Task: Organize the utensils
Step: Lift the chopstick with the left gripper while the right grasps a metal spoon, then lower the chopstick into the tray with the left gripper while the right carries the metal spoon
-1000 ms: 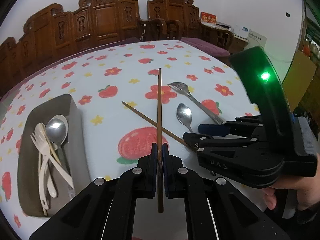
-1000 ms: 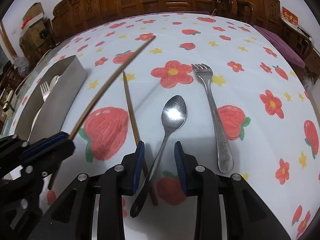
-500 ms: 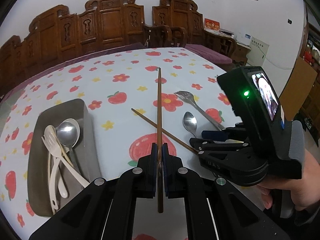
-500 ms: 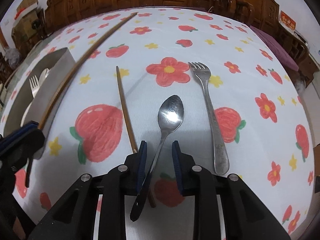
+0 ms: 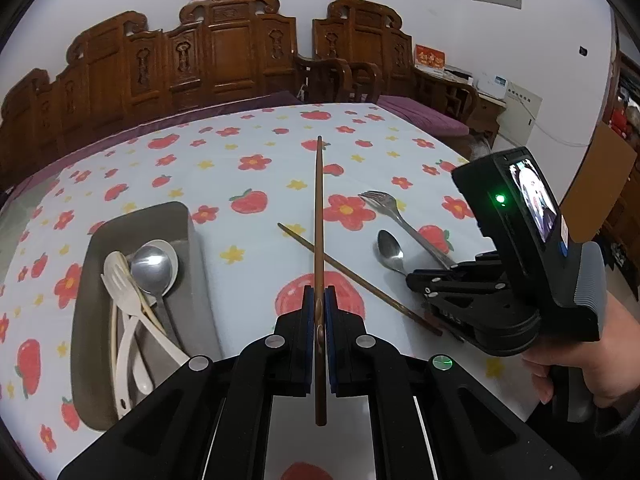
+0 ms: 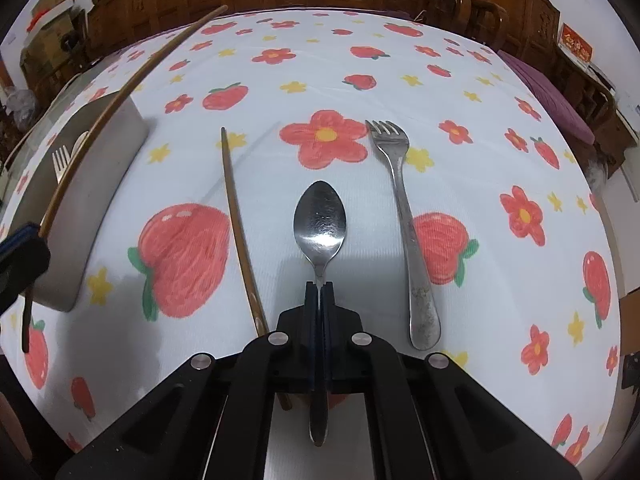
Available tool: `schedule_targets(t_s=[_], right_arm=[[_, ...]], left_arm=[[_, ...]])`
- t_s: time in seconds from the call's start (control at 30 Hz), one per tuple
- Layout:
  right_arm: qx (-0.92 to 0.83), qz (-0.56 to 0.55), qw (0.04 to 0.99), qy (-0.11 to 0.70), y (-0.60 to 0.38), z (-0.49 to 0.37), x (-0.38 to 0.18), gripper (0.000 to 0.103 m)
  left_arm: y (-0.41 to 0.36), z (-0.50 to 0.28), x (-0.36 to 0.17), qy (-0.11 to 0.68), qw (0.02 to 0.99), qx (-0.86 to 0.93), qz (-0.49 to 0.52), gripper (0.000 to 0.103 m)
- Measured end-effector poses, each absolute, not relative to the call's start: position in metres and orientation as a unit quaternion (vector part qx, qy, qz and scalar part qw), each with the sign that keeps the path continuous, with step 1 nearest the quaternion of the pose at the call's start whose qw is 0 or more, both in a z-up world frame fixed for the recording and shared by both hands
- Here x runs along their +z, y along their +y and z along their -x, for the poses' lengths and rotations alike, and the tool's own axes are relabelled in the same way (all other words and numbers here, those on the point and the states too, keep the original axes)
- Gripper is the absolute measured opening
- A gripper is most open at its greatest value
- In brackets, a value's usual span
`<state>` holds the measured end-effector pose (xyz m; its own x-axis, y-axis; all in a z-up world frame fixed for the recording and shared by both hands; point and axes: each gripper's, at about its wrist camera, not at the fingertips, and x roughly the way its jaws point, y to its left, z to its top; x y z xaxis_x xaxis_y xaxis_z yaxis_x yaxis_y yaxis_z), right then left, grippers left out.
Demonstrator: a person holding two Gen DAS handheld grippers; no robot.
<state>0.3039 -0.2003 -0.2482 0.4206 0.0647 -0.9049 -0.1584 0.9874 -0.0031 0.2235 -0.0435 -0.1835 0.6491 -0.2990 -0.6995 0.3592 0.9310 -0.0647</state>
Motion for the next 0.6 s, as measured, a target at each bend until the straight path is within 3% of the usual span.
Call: schedule_targets(t_s=[0.6], right_arm=[[0.120, 0.047, 0.865, 0.485, -0.183, -0.292, -0.202, 0.004]], left_arm=[[0.021, -0.233, -0.168, 0.381, 0.915, -0.133, -0.024, 0.004]])
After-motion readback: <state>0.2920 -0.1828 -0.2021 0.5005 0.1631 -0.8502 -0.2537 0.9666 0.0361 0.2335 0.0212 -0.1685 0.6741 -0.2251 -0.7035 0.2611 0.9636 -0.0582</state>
